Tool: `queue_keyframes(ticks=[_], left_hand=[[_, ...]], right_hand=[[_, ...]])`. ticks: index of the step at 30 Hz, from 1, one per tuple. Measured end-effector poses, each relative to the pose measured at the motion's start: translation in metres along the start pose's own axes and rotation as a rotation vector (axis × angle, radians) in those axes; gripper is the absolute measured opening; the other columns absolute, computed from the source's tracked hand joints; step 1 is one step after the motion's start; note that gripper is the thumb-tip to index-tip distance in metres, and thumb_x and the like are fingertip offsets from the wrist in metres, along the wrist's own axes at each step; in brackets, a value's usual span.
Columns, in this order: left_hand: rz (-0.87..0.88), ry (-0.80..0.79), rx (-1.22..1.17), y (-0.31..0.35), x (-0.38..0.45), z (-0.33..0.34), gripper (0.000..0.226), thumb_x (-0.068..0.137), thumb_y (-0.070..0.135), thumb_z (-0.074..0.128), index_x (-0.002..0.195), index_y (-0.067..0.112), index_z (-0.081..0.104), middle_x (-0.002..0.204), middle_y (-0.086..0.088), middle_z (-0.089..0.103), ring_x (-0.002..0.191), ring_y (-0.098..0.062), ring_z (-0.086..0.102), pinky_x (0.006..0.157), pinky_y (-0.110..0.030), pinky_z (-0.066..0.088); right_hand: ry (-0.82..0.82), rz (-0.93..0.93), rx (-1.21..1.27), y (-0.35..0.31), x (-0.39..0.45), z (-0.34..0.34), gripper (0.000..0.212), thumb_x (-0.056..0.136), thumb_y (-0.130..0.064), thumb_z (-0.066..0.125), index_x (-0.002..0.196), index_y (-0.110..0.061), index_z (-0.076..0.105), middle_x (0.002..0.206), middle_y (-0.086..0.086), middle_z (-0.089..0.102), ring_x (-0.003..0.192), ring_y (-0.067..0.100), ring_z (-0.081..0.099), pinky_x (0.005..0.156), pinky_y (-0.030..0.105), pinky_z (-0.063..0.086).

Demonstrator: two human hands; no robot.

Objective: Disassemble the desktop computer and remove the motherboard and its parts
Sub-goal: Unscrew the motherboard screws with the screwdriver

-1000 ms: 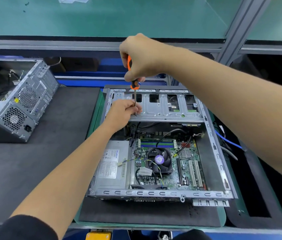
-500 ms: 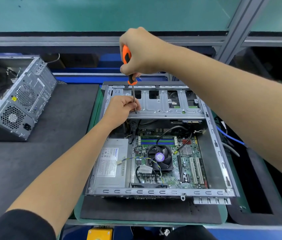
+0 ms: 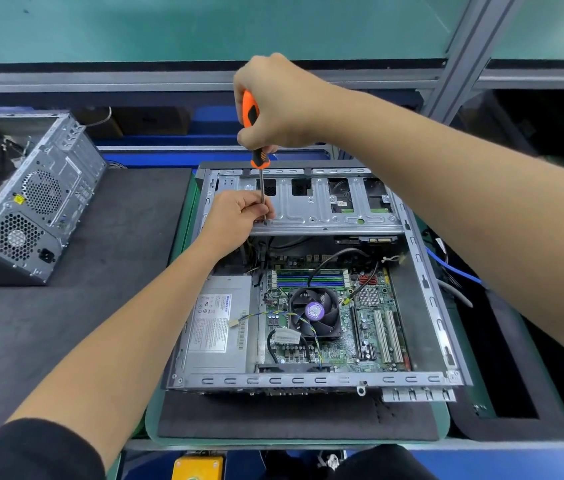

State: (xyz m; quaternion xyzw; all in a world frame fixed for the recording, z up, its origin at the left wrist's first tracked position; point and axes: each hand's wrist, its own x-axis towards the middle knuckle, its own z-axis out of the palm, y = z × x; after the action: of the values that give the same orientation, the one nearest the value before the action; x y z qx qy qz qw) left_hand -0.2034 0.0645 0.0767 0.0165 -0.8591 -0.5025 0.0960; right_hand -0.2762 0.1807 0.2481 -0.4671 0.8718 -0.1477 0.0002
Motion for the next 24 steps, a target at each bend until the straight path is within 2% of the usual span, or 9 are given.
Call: queue_keyframes(ticks=[3, 8, 14, 18, 21, 24], left_hand=[[-0.002, 0.001, 0.006, 0.001, 0.0, -0.001, 0.025, 0.092, -0.009, 0.049, 0.08, 0.001, 0.069, 0.076, 0.0, 0.067, 0.068, 0.004, 0.061, 0.071, -0.01, 0.047], [-0.001, 0.002, 0.012, 0.001, -0.001, -0.001, 0.027, 0.093, -0.008, 0.049, 0.079, 0.003, 0.069, 0.075, 0.0, 0.068, 0.068, 0.001, 0.061, 0.071, -0.011, 0.048], [-0.018, -0.002, -0.007, 0.001, -0.001, -0.001, 0.027, 0.093, -0.008, 0.049, 0.078, 0.003, 0.069, 0.073, 0.003, 0.068, 0.067, 0.001, 0.06, 0.071, -0.011, 0.048], [-0.017, -0.008, -0.004, 0.001, -0.002, -0.001, 0.028, 0.093, -0.007, 0.05, 0.077, 0.005, 0.069, 0.074, 0.004, 0.067, 0.068, 0.002, 0.06, 0.072, -0.01, 0.049], [-0.007, -0.007, 0.026, 0.0, -0.002, 0.0, 0.03, 0.093, -0.006, 0.051, 0.075, 0.01, 0.069, 0.073, 0.006, 0.067, 0.069, -0.002, 0.059, 0.074, -0.014, 0.049], [0.003, -0.013, 0.033, 0.0, -0.002, 0.001, 0.031, 0.092, -0.006, 0.051, 0.073, 0.011, 0.068, 0.073, 0.006, 0.067, 0.067, 0.003, 0.058, 0.072, -0.009, 0.045]], right_hand=[[-0.024, 0.006, -0.006, -0.002, 0.001, -0.001, 0.026, 0.076, -0.019, 0.068, 0.095, -0.002, 0.061, 0.07, 0.006, 0.061, 0.064, 0.022, 0.062, 0.06, 0.033, 0.052], [-0.022, 0.003, -0.022, -0.004, 0.004, -0.002, 0.023, 0.076, -0.019, 0.068, 0.091, -0.004, 0.059, 0.066, 0.002, 0.055, 0.065, 0.023, 0.06, 0.062, 0.035, 0.053], [-0.04, 0.023, -0.004, -0.002, 0.004, 0.0, 0.02, 0.074, -0.017, 0.067, 0.089, -0.004, 0.06, 0.071, 0.009, 0.066, 0.065, 0.022, 0.065, 0.056, 0.032, 0.051], [-0.089, 0.039, -0.019, -0.001, 0.002, -0.003, 0.017, 0.074, -0.021, 0.064, 0.077, -0.006, 0.057, 0.055, 0.002, 0.065, 0.055, 0.014, 0.064, 0.046, 0.026, 0.044], [-0.158, 0.071, -0.036, -0.003, 0.002, -0.008, 0.03, 0.079, -0.032, 0.06, 0.066, -0.011, 0.044, 0.041, 0.0, 0.06, 0.047, 0.016, 0.065, 0.043, 0.021, 0.036], [-0.211, 0.13, -0.017, -0.004, 0.0, -0.012, 0.045, 0.086, -0.049, 0.058, 0.067, -0.01, 0.042, 0.041, 0.002, 0.061, 0.044, 0.021, 0.066, 0.051, 0.027, 0.046]])
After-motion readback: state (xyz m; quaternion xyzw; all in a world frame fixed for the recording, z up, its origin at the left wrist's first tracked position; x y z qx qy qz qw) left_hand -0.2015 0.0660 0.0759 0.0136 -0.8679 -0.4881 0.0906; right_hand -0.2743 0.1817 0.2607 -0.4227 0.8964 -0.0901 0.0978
